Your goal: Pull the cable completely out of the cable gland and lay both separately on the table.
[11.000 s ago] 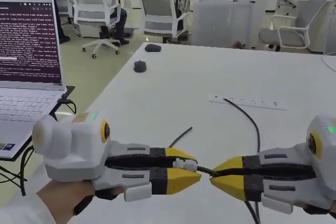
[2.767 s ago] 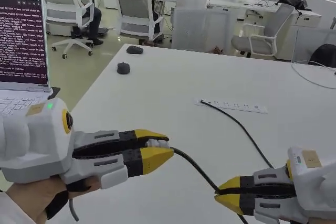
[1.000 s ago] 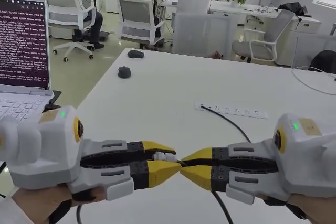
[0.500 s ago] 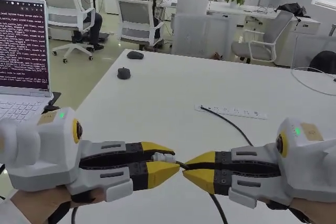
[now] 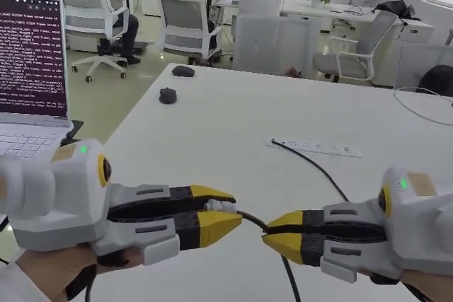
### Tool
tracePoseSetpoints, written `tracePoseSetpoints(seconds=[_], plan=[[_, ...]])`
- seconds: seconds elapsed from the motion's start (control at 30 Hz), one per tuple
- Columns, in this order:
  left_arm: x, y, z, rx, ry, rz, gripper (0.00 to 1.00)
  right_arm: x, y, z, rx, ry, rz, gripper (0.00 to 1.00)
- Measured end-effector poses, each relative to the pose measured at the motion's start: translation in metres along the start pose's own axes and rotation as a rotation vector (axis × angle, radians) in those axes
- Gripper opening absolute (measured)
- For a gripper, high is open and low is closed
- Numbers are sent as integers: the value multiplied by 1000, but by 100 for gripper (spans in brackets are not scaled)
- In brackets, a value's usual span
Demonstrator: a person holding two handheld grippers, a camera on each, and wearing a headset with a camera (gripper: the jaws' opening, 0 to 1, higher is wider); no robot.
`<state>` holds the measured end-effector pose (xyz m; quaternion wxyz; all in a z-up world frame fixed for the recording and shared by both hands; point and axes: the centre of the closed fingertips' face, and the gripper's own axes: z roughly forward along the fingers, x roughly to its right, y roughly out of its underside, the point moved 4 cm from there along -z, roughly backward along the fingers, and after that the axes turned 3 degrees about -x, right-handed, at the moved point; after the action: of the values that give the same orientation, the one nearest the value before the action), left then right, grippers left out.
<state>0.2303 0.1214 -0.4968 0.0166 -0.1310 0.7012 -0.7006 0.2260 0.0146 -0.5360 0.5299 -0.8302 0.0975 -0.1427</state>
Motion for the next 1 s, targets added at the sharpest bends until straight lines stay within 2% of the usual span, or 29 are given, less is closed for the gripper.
tracePoseSetpoints(seconds=[0.17, 0.53, 1.0], plan=[[0, 0, -1, 2, -3, -4, 16, 3, 17, -2, -66, 21, 0, 3], [-1, 0, -1, 1, -6, -8, 16, 8, 54, -11, -169, 39, 35, 3], [-3, 1, -1, -4, -10, -8, 16, 4, 57, -9, -178, 26, 43, 3]])
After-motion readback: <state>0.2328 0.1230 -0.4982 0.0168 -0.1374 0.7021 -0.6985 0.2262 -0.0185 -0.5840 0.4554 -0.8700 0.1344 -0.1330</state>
